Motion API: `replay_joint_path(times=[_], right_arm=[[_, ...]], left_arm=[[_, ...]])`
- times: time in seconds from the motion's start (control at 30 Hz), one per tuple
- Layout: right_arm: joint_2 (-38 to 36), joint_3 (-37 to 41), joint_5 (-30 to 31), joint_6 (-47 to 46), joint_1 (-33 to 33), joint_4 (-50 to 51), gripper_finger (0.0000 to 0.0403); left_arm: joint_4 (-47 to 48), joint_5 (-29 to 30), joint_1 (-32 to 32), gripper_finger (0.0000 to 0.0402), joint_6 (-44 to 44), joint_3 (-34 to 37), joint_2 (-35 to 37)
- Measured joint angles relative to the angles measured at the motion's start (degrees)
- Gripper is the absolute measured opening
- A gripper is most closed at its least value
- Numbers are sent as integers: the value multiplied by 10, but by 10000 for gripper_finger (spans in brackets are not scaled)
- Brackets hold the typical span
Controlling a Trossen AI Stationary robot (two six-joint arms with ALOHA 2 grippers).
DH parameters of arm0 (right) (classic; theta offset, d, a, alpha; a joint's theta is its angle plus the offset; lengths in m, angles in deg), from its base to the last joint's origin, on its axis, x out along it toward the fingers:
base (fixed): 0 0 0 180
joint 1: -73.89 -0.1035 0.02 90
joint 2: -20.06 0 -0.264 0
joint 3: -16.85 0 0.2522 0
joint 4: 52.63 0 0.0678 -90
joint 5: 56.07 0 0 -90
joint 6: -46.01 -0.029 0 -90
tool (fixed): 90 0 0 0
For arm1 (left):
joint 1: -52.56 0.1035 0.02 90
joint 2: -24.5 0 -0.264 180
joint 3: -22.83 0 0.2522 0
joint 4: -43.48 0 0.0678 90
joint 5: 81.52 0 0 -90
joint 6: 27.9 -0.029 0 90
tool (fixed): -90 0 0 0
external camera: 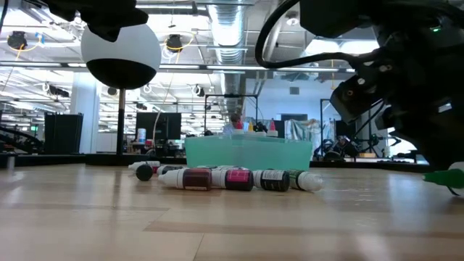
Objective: Pick & Place food coloring
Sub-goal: Put the bottom green food coloring bottle into the green bin
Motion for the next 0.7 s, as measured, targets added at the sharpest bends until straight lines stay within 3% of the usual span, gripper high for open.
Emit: replay_joint_path(times=[0.7], right_arm=[[0,0,8,5,5,-7,212]], left_arm=[[2,0,0,156,2,0,0]])
